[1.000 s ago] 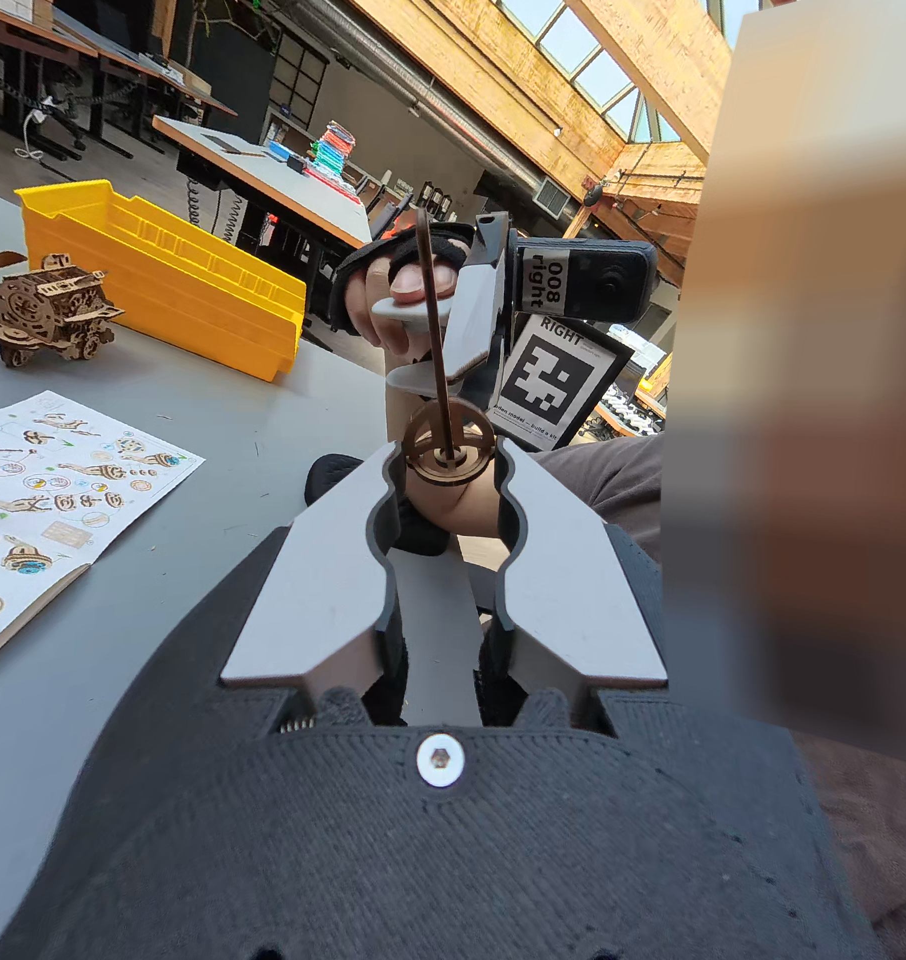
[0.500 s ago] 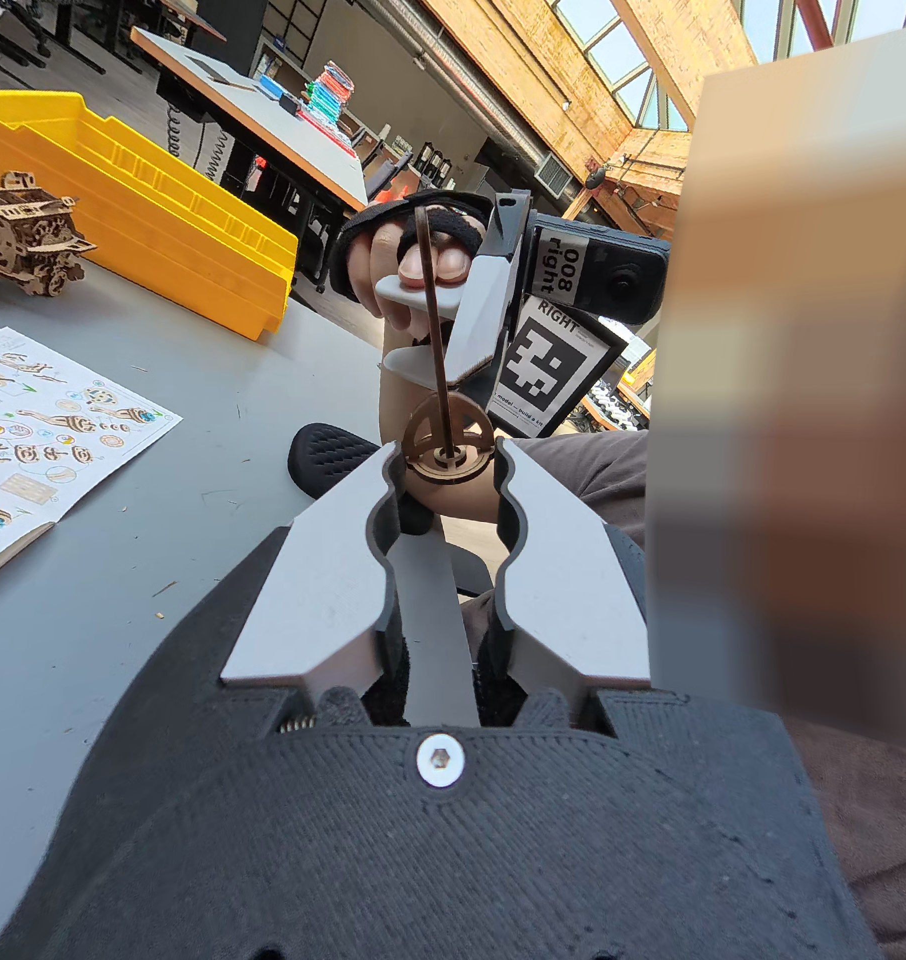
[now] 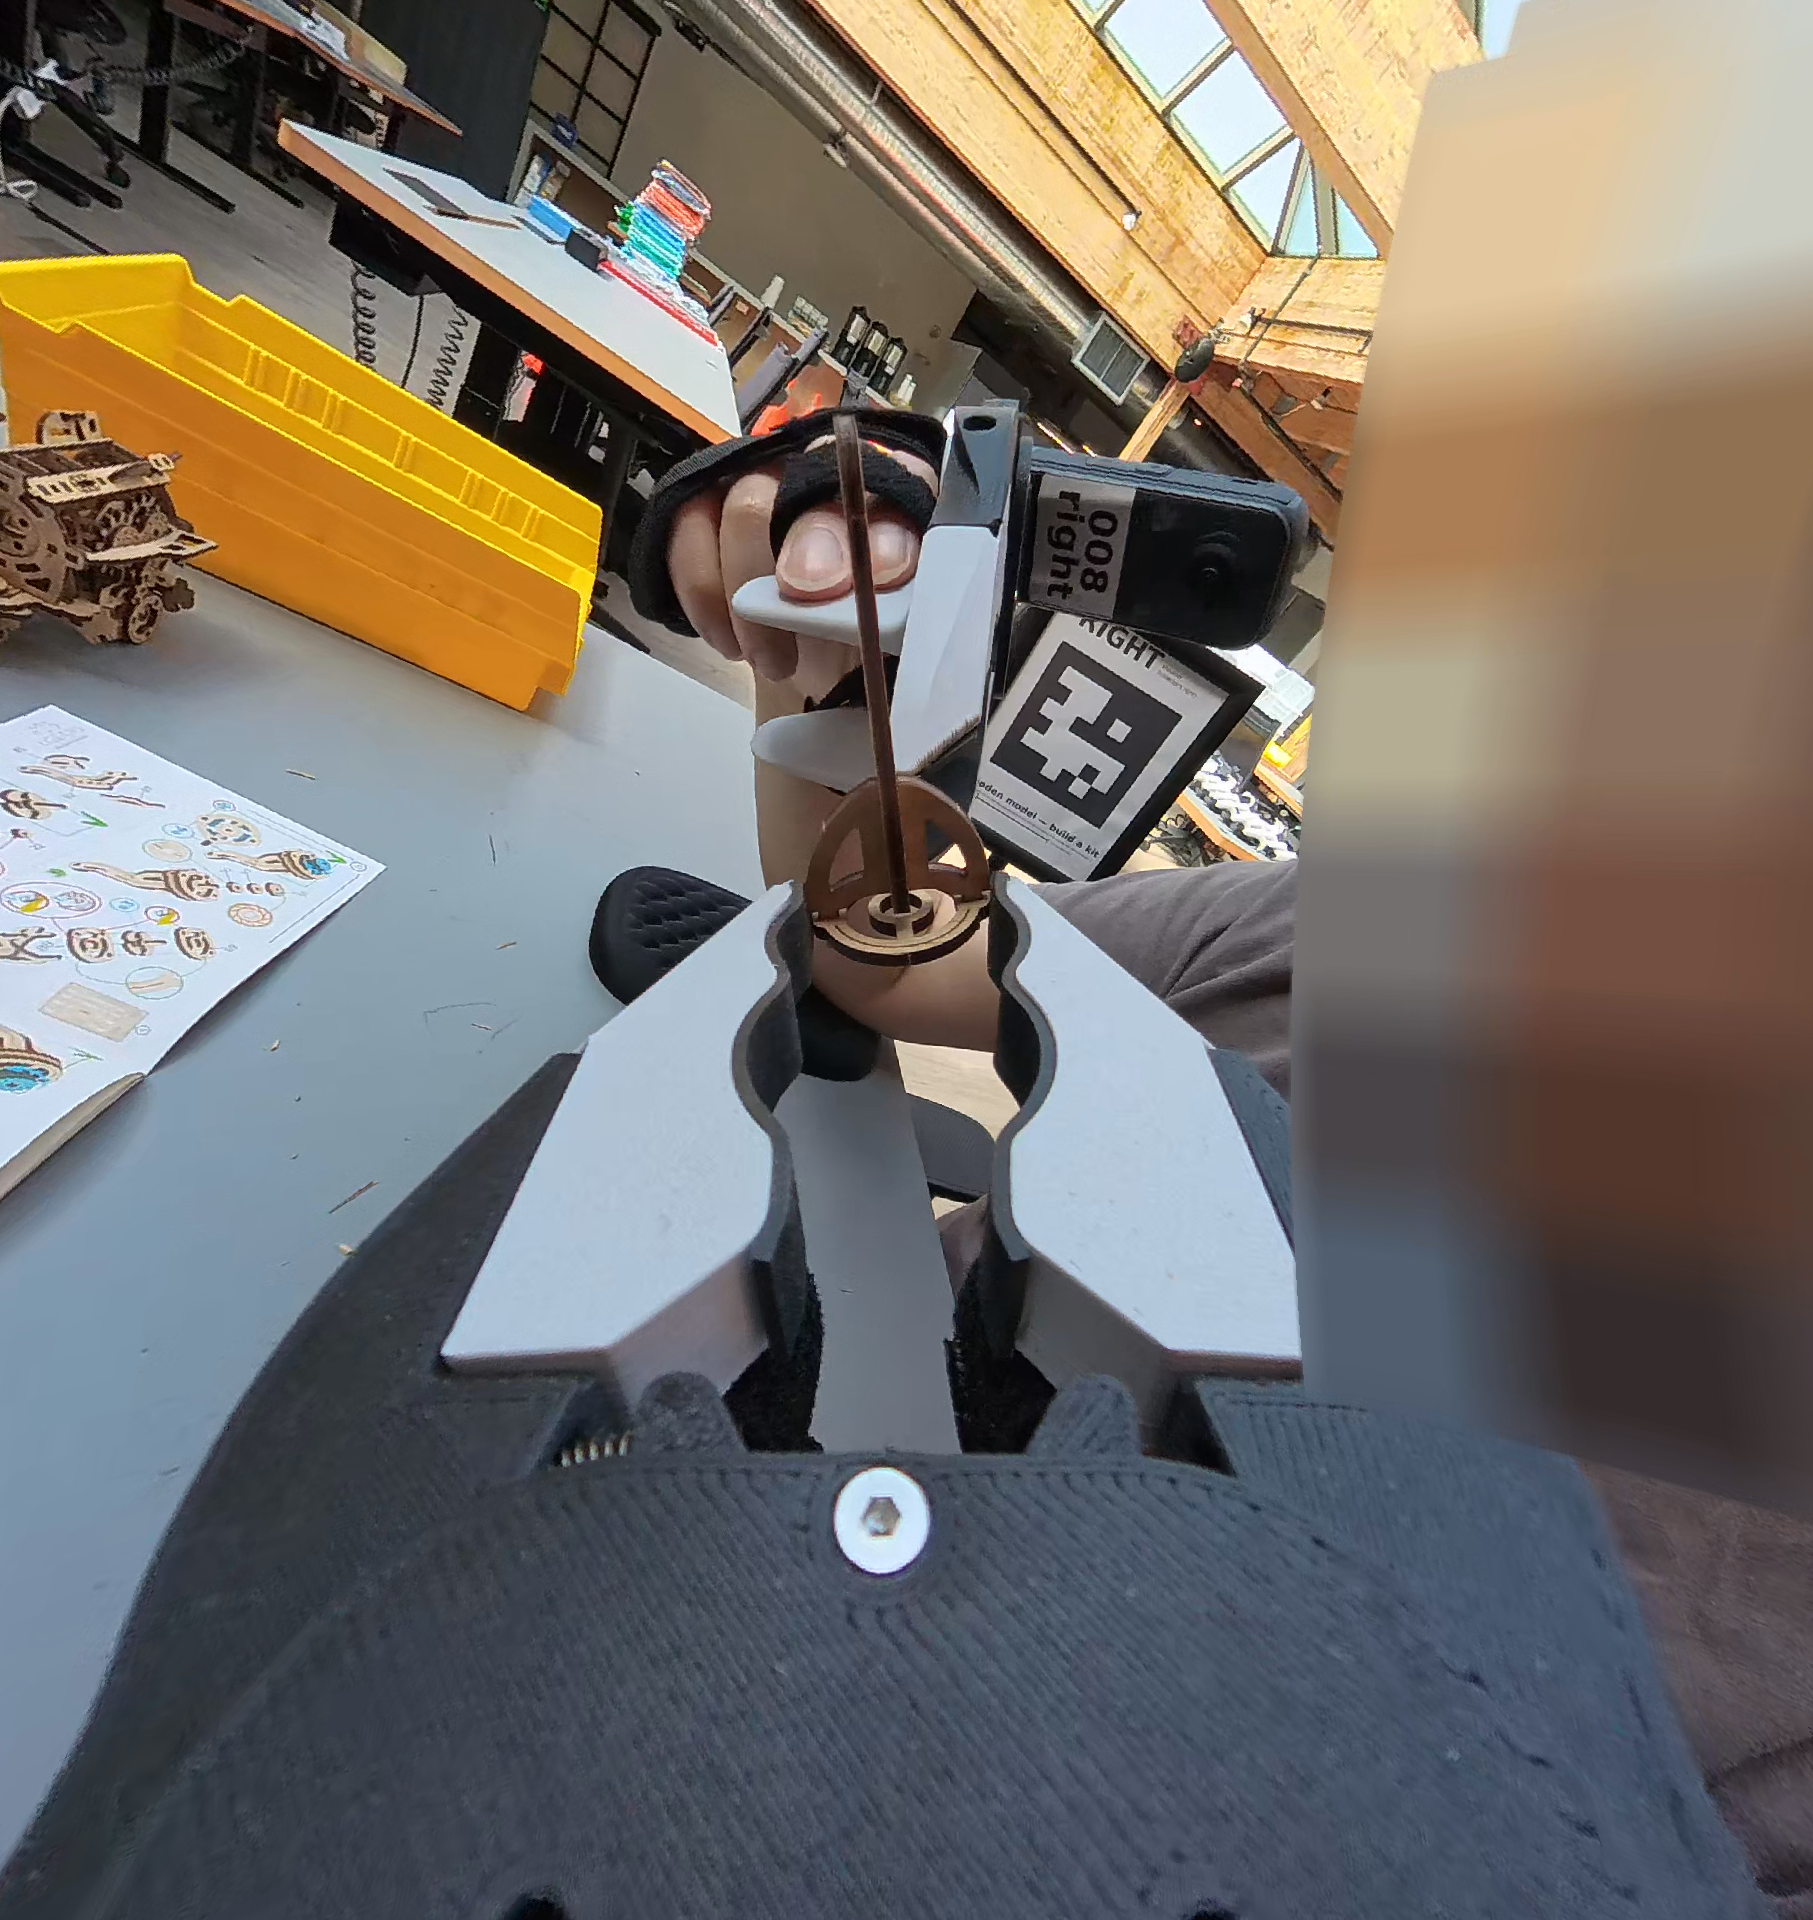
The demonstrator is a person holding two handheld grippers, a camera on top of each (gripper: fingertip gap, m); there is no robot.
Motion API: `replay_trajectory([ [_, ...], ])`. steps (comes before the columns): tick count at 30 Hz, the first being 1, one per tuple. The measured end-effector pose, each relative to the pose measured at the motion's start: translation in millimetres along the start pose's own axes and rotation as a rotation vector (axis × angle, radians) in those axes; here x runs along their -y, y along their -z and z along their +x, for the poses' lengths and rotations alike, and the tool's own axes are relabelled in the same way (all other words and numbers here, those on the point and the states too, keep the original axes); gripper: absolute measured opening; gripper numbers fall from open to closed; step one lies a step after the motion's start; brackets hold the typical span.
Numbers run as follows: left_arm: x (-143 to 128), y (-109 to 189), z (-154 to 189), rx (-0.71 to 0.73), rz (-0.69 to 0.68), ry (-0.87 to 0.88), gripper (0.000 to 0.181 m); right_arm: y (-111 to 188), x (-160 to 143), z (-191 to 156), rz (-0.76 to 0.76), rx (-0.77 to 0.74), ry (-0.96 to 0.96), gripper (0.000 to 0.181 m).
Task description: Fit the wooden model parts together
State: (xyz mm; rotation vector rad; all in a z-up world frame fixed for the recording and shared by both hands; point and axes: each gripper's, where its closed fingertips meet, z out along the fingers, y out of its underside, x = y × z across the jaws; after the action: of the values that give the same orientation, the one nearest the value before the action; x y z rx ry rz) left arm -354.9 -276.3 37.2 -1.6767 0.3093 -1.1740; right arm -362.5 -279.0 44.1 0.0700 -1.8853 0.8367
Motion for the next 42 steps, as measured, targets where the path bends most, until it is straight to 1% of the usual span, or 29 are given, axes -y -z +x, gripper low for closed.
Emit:
replay_trajectory([
  [3, -4.6, 0.6, -2.4, 0.051, -0.041, -0.061, 0.032, -2.3, -2.9, -3.4, -0.014, 0.015, 0.015, 0.02],
  [7, -4.8, -0.5, 5.5, 0.034, -0.047, -0.08, 0.032, -0.1, 4.9, -3.3, 0.033, 0.025, -0.013, 0.02],
  [9, -4.4, -0.4, 5.7, 0.043, -0.046, -0.088, 0.032, 0.0, 5.1, -3.5, 0.033, 0.024, -0.005, 0.02],
  [13, -3.7, 1.0, 5.9, 0.037, -0.041, -0.076, 0.032, -1.1, 5.3, -2.5, 0.027, 0.01, 0.013, 0.019],
  [20, -4.0, 2.9, 4.9, 0.053, -0.047, -0.101, 0.032, -2.9, 4.2, -2.2, 0.045, 0.011, -0.008, 0.019],
  [28, -3.0, 3.3, 1.8, 0.058, -0.038, -0.092, 0.032, -3.5, 1.0, -1.2, 0.044, 0.007, -0.018, 0.019],
  [38, -2.4, 3.5, -1.5, 0.07, -0.037, -0.087, 0.032, -4.4, -2.8, -1.0, 0.016, 0.004, -0.01, 0.019],
  [42, -1.5, 0.0, 4.0, 0.024, -0.022, -0.054, 0.032, -0.1, 3.1, -0.8, 0.046, 0.012, -0.034, 0.019],
])
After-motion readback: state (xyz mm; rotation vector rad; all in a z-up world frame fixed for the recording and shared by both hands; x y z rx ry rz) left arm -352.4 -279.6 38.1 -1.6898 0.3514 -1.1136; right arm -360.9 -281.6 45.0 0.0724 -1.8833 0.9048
